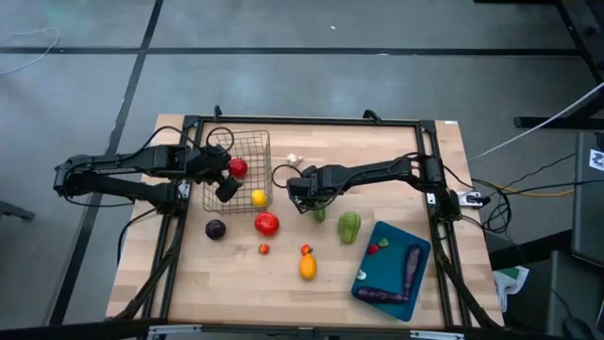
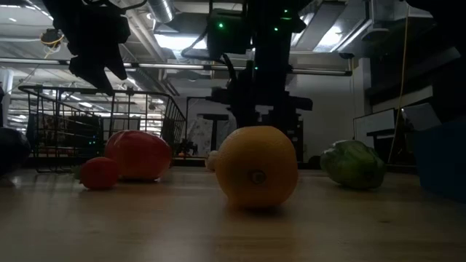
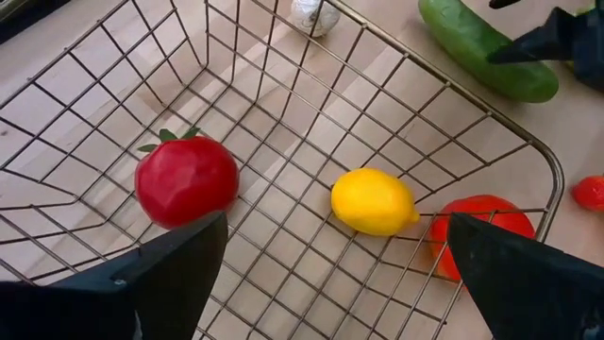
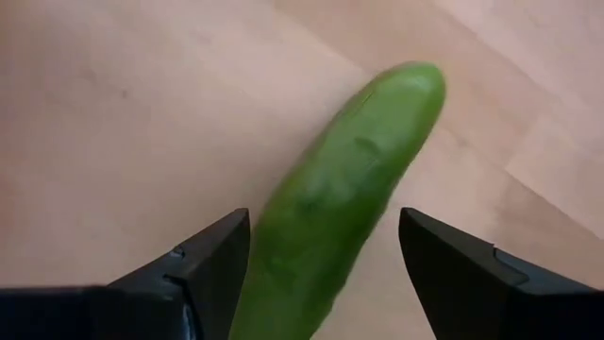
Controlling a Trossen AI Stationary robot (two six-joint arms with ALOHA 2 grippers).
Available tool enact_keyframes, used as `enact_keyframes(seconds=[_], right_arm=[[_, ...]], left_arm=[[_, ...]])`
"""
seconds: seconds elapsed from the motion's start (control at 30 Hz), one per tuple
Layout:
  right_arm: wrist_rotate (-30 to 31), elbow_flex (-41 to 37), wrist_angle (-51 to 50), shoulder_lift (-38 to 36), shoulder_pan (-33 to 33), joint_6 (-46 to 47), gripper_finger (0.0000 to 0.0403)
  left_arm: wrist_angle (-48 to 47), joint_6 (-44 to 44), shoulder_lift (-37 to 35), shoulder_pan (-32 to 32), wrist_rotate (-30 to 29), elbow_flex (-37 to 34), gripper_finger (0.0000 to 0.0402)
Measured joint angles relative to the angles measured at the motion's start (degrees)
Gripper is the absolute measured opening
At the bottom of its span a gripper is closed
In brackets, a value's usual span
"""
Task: Sort produce into baskets
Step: Put the green cucumber into the blue bin
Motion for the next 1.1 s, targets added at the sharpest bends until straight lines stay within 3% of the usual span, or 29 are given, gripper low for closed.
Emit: enact_keyframes(seconds=[0.43,0.53,0.67,0.8,0.97,1.1], right_arm=[[-1.9,-7.4,5.2,0.0,0.0,4.5,0.0266],[-2.1,-7.8,4.3,0.0,0.0,3.9,0.0242],[-2.1,-7.5,4.3,0.0,0.0,0.9,0.0182],[-2.8,-5.7,3.4,0.0,0.0,-4.0,0.0137],[-3.3,-0.7,-2.6,-0.3,0.0,-9.8,0.0138],[-3.2,5.5,-11.5,-0.8,0.7,-14.1,0.0162]], left_arm=[[0.0,0.6,0.0,0.0,0.0,0.0,0.0395],[0.0,0.6,0.0,0.0,0.1,0.0,0.0395],[0.2,1.9,0.0,0.0,0.1,0.0,0.0395],[2.4,5.2,-0.2,0.0,0.3,0.0,0.0395],[2.8,6.9,-0.5,0.0,2.3,2.9,0.0395],[2.6,7.1,-0.5,-0.8,5.1,5.6,0.0395]])
